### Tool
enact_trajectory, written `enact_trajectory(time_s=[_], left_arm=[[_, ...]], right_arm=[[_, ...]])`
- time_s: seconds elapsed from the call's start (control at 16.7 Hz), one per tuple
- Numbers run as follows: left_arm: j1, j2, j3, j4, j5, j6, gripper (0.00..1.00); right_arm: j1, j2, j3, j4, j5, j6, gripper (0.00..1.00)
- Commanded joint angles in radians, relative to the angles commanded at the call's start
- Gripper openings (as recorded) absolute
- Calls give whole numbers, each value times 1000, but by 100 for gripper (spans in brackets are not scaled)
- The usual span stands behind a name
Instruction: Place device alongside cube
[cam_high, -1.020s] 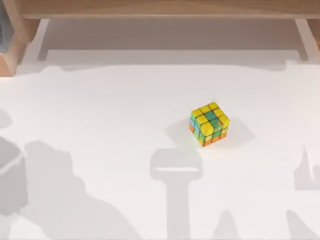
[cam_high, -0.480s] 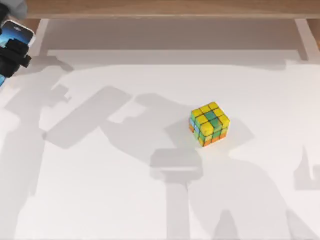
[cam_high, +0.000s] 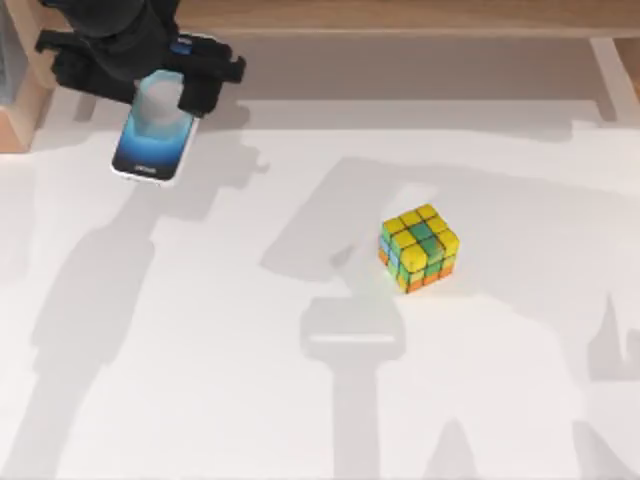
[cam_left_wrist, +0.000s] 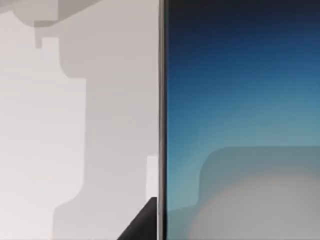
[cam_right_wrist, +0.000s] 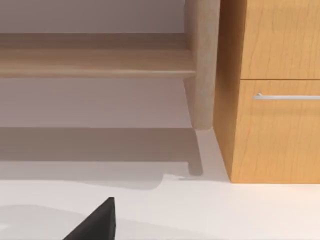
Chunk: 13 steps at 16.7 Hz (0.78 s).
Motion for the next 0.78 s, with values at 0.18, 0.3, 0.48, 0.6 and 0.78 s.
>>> enact_trajectory(time_s=[0.18,0.3,0.48,0.6,0.78], left_arm=[[-88,81,79,-63,-2,-163,0],[-134,131,120,-105,-3,-256,0],[-185,197,164,-163,-7,-371,0],[-210,236,185,-197,-9,-430,0],[-231,282,205,-237,-12,-489,0]], right_arm=[[0,0,0,0,0,0,100],[0,0,0,0,0,0,100],[0,0,0,0,0,0,100],[0,0,0,0,0,0,100],[0,0,0,0,0,0,100]])
